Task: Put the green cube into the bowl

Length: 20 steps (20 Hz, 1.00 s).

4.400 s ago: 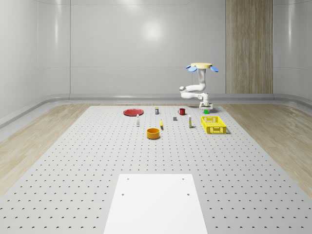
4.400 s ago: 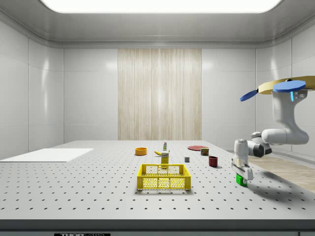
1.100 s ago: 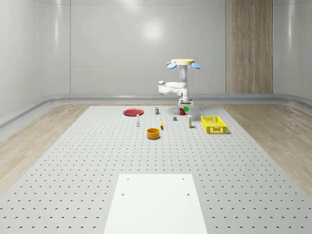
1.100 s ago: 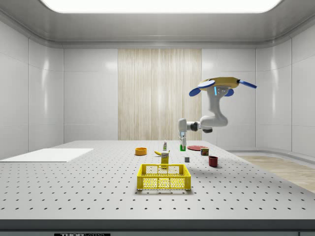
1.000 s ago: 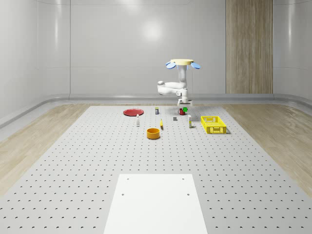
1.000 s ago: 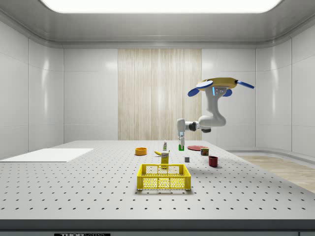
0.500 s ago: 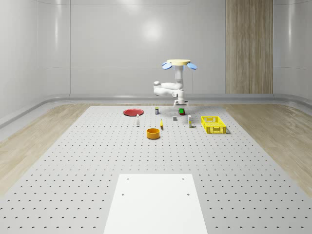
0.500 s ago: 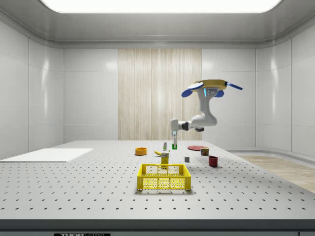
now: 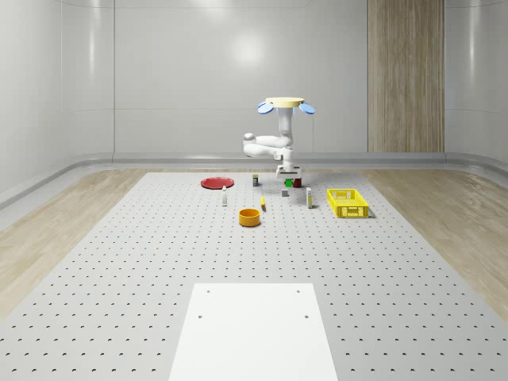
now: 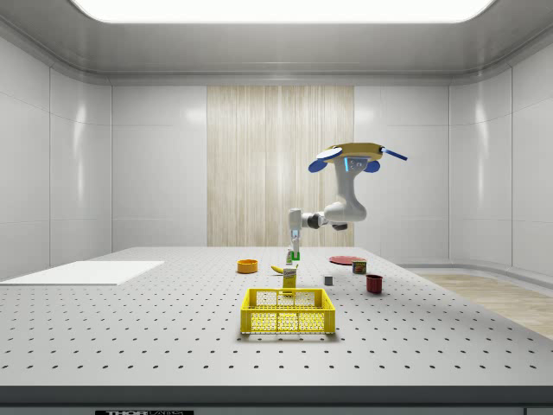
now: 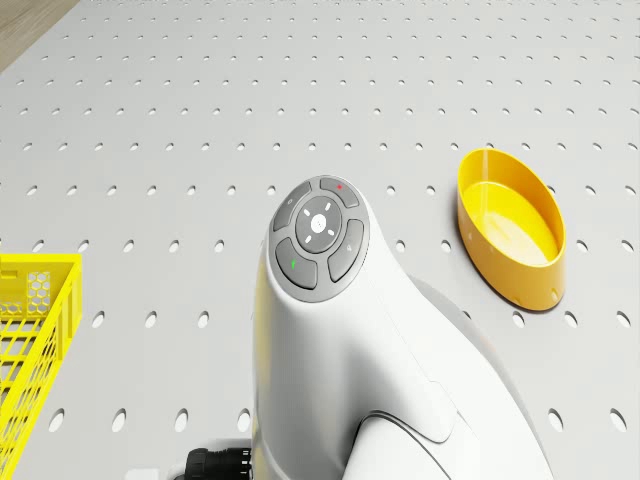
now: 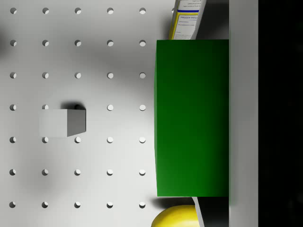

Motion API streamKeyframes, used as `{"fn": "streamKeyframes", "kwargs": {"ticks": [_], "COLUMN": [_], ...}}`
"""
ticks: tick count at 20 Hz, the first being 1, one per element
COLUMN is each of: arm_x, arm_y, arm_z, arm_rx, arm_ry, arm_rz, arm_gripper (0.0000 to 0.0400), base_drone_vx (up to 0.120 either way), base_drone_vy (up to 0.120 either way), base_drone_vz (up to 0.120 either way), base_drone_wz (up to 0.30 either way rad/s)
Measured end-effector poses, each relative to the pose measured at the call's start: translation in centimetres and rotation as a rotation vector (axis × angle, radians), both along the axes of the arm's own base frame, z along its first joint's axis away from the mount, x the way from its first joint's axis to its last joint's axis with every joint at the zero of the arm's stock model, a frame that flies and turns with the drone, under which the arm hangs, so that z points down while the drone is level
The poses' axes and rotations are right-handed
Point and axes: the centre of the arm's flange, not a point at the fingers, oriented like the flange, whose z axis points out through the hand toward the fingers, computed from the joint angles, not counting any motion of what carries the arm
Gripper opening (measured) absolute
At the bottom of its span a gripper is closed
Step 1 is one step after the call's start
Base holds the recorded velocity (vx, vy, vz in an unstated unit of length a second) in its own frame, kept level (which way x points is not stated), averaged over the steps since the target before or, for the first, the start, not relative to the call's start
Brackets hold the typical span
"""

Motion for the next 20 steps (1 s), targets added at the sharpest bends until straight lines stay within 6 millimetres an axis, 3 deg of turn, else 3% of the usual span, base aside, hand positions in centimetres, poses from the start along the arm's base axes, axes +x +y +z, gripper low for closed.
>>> {"fn": "streamKeyframes", "kwargs": {"ticks": [10, 15, 20], "arm_x": [0.00, 0.00, 0.00], "arm_y": [0.00, 0.00, 0.00], "arm_z": [0.00, 0.00, 0.00], "arm_rx": [0.000, 0.000, 0.000], "arm_ry": [0.000, 0.000, 0.000], "arm_rz": [0.000, 0.000, 0.000], "arm_gripper": [0.0250, 0.0250, 0.0250], "base_drone_vx": [0.120, 0.008, 0.120], "base_drone_vy": [-0.120, -0.120, -0.120], "base_drone_vz": [0.000, 0.000, 0.000], "base_drone_wz": [0.000, 0.000, 0.000]}}
